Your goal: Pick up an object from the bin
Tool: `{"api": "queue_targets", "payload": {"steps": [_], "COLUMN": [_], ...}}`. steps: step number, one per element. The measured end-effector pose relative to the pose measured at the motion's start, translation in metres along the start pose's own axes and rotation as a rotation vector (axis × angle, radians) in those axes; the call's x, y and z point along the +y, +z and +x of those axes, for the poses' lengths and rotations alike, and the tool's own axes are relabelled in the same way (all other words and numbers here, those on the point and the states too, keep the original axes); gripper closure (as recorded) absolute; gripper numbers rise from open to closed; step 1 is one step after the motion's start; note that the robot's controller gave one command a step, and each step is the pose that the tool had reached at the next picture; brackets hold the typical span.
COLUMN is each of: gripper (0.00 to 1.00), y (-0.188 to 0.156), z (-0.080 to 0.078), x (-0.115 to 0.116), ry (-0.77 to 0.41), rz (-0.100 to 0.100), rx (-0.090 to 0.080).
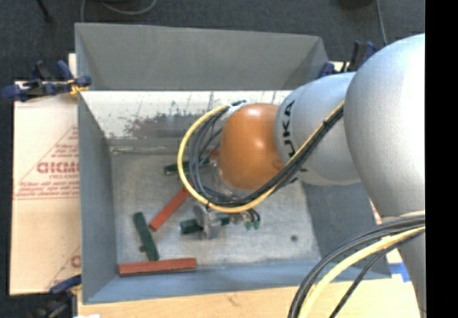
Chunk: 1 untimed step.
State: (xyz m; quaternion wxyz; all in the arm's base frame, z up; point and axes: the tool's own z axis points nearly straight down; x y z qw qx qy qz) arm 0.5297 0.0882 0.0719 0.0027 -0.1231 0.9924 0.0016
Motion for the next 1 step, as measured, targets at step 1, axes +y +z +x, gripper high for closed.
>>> {"api": "queue_targets", "payload": {"steps": [1], "gripper": [1.00], "y": [-0.1527], "z": [0.0062], "x": [0.0444], "ry": [-0.002], "rz": [0.002], "rx": [-0.006]}}
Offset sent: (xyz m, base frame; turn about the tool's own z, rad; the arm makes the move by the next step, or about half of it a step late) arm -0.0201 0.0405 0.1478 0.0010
